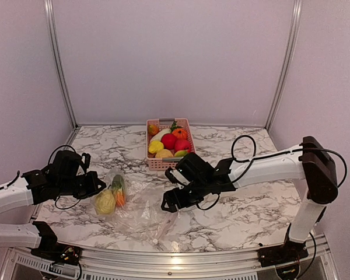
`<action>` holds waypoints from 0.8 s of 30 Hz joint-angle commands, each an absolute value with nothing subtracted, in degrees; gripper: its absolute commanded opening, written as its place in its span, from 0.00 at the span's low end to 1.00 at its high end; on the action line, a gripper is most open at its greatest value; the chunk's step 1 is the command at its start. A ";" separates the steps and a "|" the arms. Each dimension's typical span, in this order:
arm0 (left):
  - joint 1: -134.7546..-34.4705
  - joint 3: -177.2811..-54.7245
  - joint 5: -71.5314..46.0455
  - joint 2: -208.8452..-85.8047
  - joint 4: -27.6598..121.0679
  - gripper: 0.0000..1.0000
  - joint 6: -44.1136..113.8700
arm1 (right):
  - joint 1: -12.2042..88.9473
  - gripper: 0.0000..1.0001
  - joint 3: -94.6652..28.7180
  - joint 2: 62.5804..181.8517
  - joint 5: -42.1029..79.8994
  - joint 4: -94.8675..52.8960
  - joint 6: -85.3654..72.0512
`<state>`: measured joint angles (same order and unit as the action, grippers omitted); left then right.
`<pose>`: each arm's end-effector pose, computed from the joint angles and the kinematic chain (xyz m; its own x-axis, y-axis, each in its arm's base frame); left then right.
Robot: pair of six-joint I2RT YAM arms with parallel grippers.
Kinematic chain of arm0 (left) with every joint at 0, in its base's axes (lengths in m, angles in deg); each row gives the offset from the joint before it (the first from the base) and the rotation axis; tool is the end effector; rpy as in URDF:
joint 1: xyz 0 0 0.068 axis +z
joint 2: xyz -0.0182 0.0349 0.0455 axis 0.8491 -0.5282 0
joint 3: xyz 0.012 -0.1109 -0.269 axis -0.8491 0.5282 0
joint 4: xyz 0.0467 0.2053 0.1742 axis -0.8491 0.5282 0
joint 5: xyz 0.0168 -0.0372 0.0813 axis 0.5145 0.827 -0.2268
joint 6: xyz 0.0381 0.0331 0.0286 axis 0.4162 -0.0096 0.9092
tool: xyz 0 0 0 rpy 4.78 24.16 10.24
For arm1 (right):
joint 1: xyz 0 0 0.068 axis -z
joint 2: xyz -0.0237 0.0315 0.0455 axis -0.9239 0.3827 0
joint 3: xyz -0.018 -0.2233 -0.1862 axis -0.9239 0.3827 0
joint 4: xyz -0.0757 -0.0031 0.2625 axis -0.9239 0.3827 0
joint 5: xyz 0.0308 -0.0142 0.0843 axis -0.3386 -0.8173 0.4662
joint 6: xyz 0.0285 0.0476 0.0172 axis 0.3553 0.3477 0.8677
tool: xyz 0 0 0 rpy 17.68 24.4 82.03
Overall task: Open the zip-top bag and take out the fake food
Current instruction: Adjust the zipper food storage bag at the center of the board.
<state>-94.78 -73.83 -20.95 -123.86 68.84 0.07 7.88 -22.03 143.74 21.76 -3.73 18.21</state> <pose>0.1547 -0.1152 0.2185 -0.8028 -0.3050 -0.5123 0.0238 0.8422 -0.5386 0.1889 0.3372 0.1838 -0.8286 -0.3922 -0.3996 -0.5463 0.7225 0.4237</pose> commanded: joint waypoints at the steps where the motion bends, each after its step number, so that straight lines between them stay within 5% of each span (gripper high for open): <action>1: -95.23 -72.69 -22.76 -123.39 67.88 0.00 -2.89 | 7.44 0.84 -19.60 138.31 20.76 -2.24 19.93; 15: -98.95 -71.12 -23.90 -123.63 65.09 0.00 -6.02 | 7.03 0.78 -14.52 138.86 28.30 -15.02 27.04; 21: -99.60 -72.33 -24.34 -122.67 65.87 0.00 -5.61 | 7.02 0.53 -17.15 141.87 28.37 -15.48 26.36; 24: -99.60 -74.21 -25.50 -121.77 68.31 0.00 -4.70 | 7.34 0.30 -18.11 142.86 25.96 -13.57 25.38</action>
